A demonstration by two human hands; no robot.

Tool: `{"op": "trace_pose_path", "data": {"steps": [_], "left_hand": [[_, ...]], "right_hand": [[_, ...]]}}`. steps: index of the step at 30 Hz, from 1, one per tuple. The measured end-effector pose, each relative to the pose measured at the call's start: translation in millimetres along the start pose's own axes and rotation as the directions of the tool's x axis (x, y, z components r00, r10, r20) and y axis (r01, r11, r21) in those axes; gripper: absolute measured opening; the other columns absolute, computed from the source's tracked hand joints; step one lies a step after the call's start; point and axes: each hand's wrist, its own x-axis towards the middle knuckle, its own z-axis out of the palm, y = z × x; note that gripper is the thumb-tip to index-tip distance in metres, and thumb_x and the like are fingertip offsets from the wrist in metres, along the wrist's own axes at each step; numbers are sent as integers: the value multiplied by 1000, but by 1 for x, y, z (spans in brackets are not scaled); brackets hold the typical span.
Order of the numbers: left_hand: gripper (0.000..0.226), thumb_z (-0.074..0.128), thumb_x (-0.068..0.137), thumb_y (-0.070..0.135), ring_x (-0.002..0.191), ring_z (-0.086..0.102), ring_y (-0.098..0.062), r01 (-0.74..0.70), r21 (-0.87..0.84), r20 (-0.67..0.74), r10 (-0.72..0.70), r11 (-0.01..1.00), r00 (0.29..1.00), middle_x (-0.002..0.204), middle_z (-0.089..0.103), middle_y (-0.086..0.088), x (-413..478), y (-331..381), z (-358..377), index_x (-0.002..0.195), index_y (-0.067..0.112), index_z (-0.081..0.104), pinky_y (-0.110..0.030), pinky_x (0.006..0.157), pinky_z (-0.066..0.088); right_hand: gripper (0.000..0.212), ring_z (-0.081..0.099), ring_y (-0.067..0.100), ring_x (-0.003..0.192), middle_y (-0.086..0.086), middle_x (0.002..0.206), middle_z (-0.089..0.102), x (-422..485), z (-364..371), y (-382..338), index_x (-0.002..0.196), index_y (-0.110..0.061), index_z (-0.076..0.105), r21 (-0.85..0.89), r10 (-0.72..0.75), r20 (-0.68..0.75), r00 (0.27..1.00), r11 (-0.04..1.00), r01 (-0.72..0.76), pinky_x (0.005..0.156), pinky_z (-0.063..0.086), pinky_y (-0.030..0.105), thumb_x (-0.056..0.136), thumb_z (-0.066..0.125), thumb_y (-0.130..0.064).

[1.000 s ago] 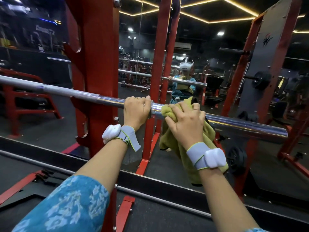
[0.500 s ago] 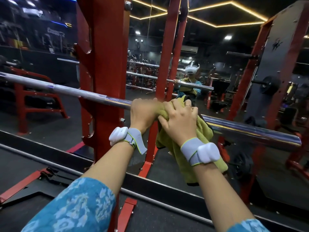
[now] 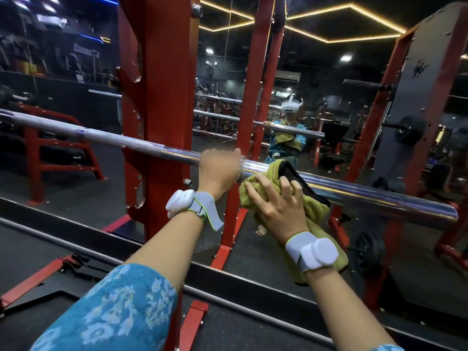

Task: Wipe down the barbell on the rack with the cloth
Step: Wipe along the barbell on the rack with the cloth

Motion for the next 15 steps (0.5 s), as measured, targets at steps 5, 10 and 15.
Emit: {"op": "trace_pose_path", "data": {"steps": [5, 10, 15], "left_hand": [[59, 27, 92, 34, 52, 53, -35, 4, -9, -17, -4, 1000, 1000, 51, 59, -14, 0, -1, 1, 49, 5, 57, -34, 59, 34], [57, 30, 91, 32, 49, 50, -33, 23, -19, -20, -24, 1000, 1000, 47, 56, -13, -2, 1, 3, 46, 5, 54, -34, 57, 33], [57, 31, 92, 32, 48, 49, -33, 15, -28, -27, -16, 999, 1000, 45, 55, -10, -1, 0, 3, 46, 7, 53, -33, 57, 34]], "right_hand": [[39, 41, 35, 101, 6, 129, 45, -16, -9, 12, 120, -22, 62, -5, 42, 1, 999, 999, -42, 84, 34, 47, 89, 45, -6], [51, 40, 36, 105, 9, 127, 36, -1, -38, 28, 126, -23, 47, 263, 356, 9, 935, 901, -345, 89, 41, 52, 79, 60, -8], [41, 54, 45, 92, 13, 123, 34, 49, -50, 42, 113, -20, 46, 404, 575, 109, 810, 719, -565, 81, 49, 46, 77, 62, -9]]}}
